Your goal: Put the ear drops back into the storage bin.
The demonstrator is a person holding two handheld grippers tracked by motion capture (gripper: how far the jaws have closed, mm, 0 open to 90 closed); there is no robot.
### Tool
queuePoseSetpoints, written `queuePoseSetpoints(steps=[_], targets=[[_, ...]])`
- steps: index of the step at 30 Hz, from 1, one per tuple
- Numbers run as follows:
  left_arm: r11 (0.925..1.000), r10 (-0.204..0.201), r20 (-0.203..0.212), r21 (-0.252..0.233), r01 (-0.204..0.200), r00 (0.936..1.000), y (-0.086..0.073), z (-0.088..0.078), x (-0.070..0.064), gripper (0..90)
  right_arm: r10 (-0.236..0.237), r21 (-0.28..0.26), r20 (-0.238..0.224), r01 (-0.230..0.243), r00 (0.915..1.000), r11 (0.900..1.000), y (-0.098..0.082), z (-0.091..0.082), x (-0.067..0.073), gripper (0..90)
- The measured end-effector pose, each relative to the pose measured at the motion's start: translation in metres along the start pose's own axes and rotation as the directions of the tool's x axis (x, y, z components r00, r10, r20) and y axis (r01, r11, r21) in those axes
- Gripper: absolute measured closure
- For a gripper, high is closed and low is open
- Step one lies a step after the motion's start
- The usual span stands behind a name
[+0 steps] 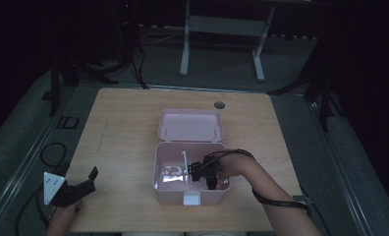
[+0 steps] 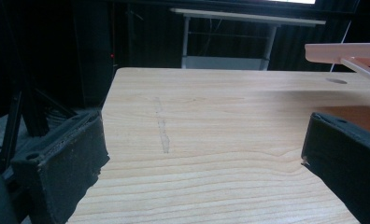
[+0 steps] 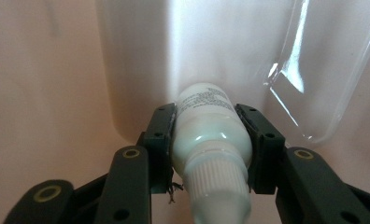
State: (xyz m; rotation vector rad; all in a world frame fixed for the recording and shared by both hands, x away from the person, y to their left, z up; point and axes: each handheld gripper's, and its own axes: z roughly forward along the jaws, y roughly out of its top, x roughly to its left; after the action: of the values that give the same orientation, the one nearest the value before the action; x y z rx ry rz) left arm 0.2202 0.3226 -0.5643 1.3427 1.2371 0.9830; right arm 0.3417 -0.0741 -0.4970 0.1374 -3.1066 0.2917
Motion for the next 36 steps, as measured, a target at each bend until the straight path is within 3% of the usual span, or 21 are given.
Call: queuePoseSetpoints(steps=[15,25,27,31,36], targets=[[1.0000,0.000,0.000,0.000,0.000,1.0000,0.000,0.000,0.000,0.4,0.018,-0.018,-0.009,-0.018,0.9998,1.000,-0.003,-0.012,0.000,52.8],[1.0000,0.000,-0.001,0.000,0.000,1.0000,0.000,0.000,0.000,0.4,0.027,-0.082,0.032,-0.025,0.9991,0.996,-0.015,-0.042,0.002,47.5],[1.0000,0.000,-0.001,0.000,0.000,1.0000,0.000,0.000,0.000,0.4,0.035,-0.110,0.045,-0.030,0.9984,0.994,-0.019,-0.051,0.003,42.3],[1.0000,0.000,-0.002,0.000,0.000,1.0000,0.000,0.000,0.000,0.4,0.042,-0.155,0.060,-0.032,0.9973,0.987,-0.024,-0.063,0.006,40.6],[1.0000,0.000,-0.002,0.001,0.000,1.0000,0.000,0.000,0.000,0.4,0.061,-0.185,0.070,-0.047,0.9957,0.982,-0.030,-0.077,0.007,34.1]])
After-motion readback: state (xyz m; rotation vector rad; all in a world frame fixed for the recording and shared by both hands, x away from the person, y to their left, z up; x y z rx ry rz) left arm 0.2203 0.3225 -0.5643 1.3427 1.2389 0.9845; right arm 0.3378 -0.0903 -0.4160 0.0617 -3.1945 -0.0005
